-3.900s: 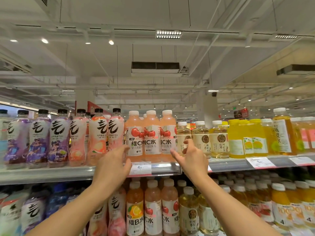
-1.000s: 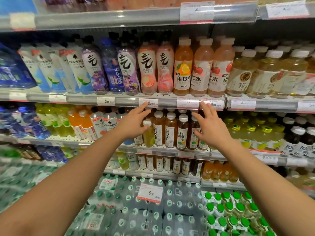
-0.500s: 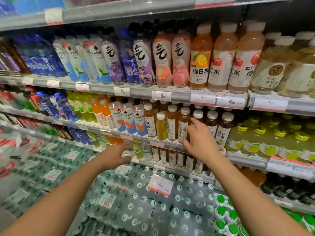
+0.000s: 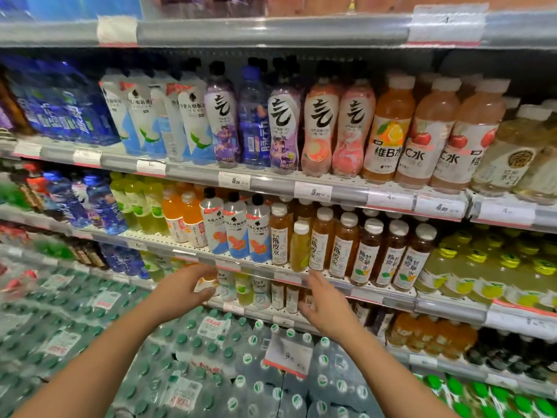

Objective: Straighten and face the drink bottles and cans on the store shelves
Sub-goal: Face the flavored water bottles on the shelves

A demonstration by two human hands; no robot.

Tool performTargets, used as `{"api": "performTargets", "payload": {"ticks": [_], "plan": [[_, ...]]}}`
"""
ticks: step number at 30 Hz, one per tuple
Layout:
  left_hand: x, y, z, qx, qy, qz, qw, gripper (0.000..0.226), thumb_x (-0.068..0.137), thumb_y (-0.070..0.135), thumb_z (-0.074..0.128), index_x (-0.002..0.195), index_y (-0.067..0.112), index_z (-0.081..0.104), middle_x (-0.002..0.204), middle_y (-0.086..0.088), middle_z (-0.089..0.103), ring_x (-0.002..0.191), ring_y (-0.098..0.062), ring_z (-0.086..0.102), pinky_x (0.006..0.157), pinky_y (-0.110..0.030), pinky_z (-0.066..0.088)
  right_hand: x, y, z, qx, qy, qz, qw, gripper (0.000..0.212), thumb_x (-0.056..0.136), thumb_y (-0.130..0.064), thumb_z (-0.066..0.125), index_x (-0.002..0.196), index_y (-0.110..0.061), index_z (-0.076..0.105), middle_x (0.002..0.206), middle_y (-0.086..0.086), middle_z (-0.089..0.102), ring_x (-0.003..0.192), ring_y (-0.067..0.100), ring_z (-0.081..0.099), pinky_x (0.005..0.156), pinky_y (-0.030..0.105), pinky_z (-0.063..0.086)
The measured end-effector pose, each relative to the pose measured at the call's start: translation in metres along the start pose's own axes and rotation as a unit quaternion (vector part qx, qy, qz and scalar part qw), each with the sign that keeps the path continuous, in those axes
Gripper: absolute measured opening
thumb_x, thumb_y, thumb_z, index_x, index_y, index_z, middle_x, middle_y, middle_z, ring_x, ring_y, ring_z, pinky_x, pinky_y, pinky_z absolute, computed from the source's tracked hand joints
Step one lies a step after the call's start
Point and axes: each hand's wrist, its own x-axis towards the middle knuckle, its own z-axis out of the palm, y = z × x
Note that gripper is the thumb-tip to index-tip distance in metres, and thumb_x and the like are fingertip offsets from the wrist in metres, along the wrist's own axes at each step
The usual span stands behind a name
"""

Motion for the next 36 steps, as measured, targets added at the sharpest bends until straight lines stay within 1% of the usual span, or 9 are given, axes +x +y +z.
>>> {"api": "performTargets", "payload": {"ticks": [5, 11, 13, 16, 21, 25, 29, 32, 36], "plan": [[0.019, -0.038, -0.011, -0.004, -0.011, 0.047, 0.999, 0.049, 0.096, 0.045, 0.062, 0.141, 0.030, 0.055, 0.138, 0.012, 0.060, 0.123, -0.007, 0.057, 0.101, -0.025, 0.043, 0.078, -0.038, -0.040, -0.018, 0.129, 0.046, 0.990, 0.073, 0.095, -0.030, 0.061, 0.158, -0.019, 0.026, 0.168, 0.001, 0.015, 0.111, 0.028, 0.066, 0.091, 0.043, 0.056], [0.029, -0.074, -0.008, -0.029, -0.048, 0.092, 0.994, 0.052, 0.094, 0.054, 0.057, 0.143, 0.036, 0.049, 0.142, 0.017, 0.055, 0.127, -0.006, 0.053, 0.101, -0.026, 0.042, 0.122, -0.051, -0.046, -0.116, 0.063, 0.152, 0.980, 0.076, 0.095, -0.026, 0.067, 0.157, -0.016, 0.025, 0.159, 0.009, 0.032, 0.127, 0.034, 0.057, 0.097, 0.045, 0.053], [0.031, -0.079, -0.008, -0.047, -0.058, 0.101, 0.992, 0.060, 0.089, 0.061, 0.053, 0.143, 0.035, 0.051, 0.143, 0.015, 0.056, 0.128, -0.007, 0.053, 0.105, -0.029, 0.044, 0.123, -0.046, -0.036, -0.113, 0.071, 0.158, 0.978, 0.073, 0.094, -0.020, 0.066, 0.156, -0.016, 0.027, 0.157, 0.010, 0.033, 0.117, 0.034, 0.062, 0.086, 0.043, 0.056], [0.035, -0.081, -0.010, -0.053, -0.058, 0.120, 0.990, 0.056, 0.092, 0.055, 0.057, 0.144, 0.034, 0.051, 0.143, 0.014, 0.056, 0.127, -0.007, 0.054, 0.105, -0.029, 0.044, 0.122, -0.044, -0.026, -0.144, 0.118, 0.147, 0.971, 0.064, 0.094, -0.011, 0.063, 0.150, -0.017, 0.032, 0.146, 0.010, 0.046, 0.099, 0.033, 0.068, 0.071, 0.042, 0.057], [0.042, -0.071, -0.011, -0.063, -0.049, 0.151, 0.985, 0.051, 0.094, 0.052, 0.058, 0.143, 0.040, 0.048, 0.144, 0.018, 0.054, 0.123, -0.004, 0.055, 0.101, -0.026, 0.045, 0.117, -0.050, -0.028, -0.145, 0.143, 0.173, 0.964, 0.053, 0.090, -0.008, 0.066, 0.134, -0.019, 0.039, 0.106, 0.006, 0.067, 0.084, 0.027, 0.067, 0.068, 0.042, 0.060], [0.045, -0.044, -0.011, -0.084, -0.036, 0.161, 0.983, 0.050, 0.095, 0.048, 0.060, 0.143, 0.039, 0.049, 0.144, 0.018, 0.054, 0.120, -0.005, 0.056, 0.099, -0.024, 0.044, 0.103, -0.056, -0.037, -0.165, 0.087, 0.147, 0.971, 0.047, 0.087, -0.016, 0.070, 0.127, -0.019, 0.045, 0.100, 0.001, 0.065, 0.083, 0.023, 0.064, 0.068, 0.040, 0.060], [0.050, 0.009, -0.010, -0.096, -0.024, 0.190, 0.977, 0.052, 0.097, 0.044, 0.060, 0.146, 0.037, 0.045, 0.148, 0.018, 0.048, 0.123, -0.005, 0.053, 0.107, -0.025, 0.038, 0.071, -0.066, -0.060, -0.127, 0.046, 0.097, 0.986, 0.044, 0.082, -0.036, 0.081, 0.115, -0.023, 0.056, 0.095, -0.011, 0.058, 0.083, 0.013, 0.058, 0.059, 0.021, 0.043], [0.055, 0.060, -0.005, -0.134, -0.020, 0.206, 0.969, 0.065, 0.092, 0.047, 0.066, 0.150, 0.037, 0.039, 0.152, 0.015, 0.045, 0.137, -0.005, 0.043, 0.113, -0.028, 0.035, 0.044, -0.068, -0.090, -0.061, 0.046, 0.085, 0.993, 0.042, 0.074, -0.050, 0.085, 0.100, -0.030, 0.059, 0.086, -0.013, 0.062, 0.080, 0.011, 0.061, 0.065, 0.030, 0.052], [0.050, 0.144, 0.000, -0.214, -0.044, 0.212, 0.952, 0.089, 0.079, 0.061, 0.074, 0.152, 0.038, 0.030, 0.148, 0.017, 0.046, 0.133, -0.005, 0.046, 0.108, -0.026, 0.040, 0.004, -0.064, -0.144, -0.018, 0.104, 0.048, 0.993, 0.045, 0.072, -0.056, 0.083, 0.102, -0.027, 0.065, 0.089, -0.007, 0.068, 0.081, 0.015, 0.063, 0.069, 0.035, 0.052]]}}
